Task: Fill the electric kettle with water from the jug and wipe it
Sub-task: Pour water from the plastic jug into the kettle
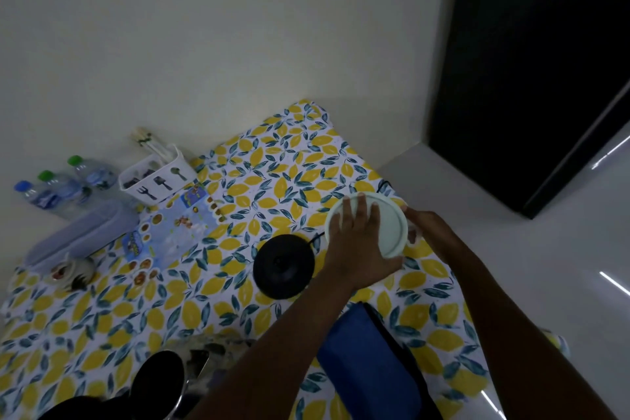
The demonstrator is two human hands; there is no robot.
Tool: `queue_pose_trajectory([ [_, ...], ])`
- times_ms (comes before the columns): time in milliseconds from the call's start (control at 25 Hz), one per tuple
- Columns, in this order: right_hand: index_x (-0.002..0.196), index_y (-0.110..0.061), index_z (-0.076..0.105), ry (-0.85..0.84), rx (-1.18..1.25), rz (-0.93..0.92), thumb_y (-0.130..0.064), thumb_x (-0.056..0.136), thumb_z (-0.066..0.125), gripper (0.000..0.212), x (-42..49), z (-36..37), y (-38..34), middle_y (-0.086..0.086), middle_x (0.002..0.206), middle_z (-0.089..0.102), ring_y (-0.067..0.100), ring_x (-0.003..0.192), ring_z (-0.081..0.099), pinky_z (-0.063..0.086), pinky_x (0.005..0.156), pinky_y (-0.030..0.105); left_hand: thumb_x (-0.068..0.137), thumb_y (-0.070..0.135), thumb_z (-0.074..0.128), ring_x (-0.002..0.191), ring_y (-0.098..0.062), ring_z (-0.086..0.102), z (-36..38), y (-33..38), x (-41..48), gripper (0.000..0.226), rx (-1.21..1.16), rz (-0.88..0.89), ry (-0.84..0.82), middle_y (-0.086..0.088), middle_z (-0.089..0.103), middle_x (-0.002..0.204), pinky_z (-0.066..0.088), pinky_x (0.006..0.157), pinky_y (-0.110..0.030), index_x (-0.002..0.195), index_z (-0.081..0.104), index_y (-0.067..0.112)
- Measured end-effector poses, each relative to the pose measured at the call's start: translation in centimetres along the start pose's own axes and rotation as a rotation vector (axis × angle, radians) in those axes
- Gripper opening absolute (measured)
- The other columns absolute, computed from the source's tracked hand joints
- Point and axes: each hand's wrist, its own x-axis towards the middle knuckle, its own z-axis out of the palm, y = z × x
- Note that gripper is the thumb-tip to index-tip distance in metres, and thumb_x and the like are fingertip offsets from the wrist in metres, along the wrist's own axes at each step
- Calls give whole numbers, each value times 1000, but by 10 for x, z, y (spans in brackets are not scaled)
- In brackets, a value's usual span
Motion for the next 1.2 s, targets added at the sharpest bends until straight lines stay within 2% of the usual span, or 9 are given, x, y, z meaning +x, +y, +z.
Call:
queue_pose_trajectory([
  [120,49,-1,50,81,90,3,-54,80,60,62,0,6,7,9,41,42,18,38,41,33,50,30,83,63,50,147,-42,-9,8,5,1,101,12,-12,36,-18,-10,162,3,117,-61,151,2,7],
  [240,57,-7,50,128,249,35,-42,77,65,43,-11,15,13,1,40,35,16,39,34,27,49,30,87,61,48,147,-42,-8,8,5,-7,96,17,19,11,-17,-10,162,5,118,-61,152,1,8],
  [400,43,-19,38,235,217,85,-38,82,66,52,-36,25,16,-3,36,34,17,41,31,25,53,33,84,69,46,148,-40,-3,-6,-1,-35,95,38,34,44,-10,-4,164,4,117,-62,152,8,16],
  [520,37,-25,38,200,274,12,-32,87,63,56,-58,34,2,-7,35,33,14,37,30,24,53,35,78,77,42,149,-39,-4,-24,3,-65,99,8,14,139,-12,-2,163,5,117,-60,151,14,16],
  [640,46,-15,42,137,311,-42,-28,88,61,48,-80,48,-23,-6,35,35,13,36,31,23,51,32,80,71,43,148,-41,-1,-44,10,-99,98,-25,-86,238,-19,-1,162,9,118,-56,151,9,13],
  [720,52,-10,41,63,307,-100,-24,91,58,45,-96,67,-41,-6,36,34,13,36,30,22,50,31,85,66,42,147,-43,0,-57,6,-125,91,-13,-151,268,-20,2,162,8,118,-56,151,10,13],
  [840,51,-11,42,16,291,-83,-23,91,57,45,-120,98,-65,-5,35,35,13,35,31,22,49,32,91,60,41,147,-45,5,-68,-7,-164,76,-18,-213,284,-18,10,162,10,118,-57,151,17,20],
  [1040,47,-12,43,-38,246,-53,-28,91,58,49,-159,147,-86,2,39,33,20,42,28,22,50,34,90,57,47,142,-47,25,-70,-23,-222,61,-44,-352,388,-11,32,157,22,113,-65,145,36,32],
  [1200,54,-10,51,-33,106,4,-31,89,61,42,-169,175,-99,2,41,39,18,40,33,28,47,32,92,61,40,143,-52,8,-64,-38,-245,63,-138,-472,344,-12,13,163,8,115,-66,148,19,42],
])
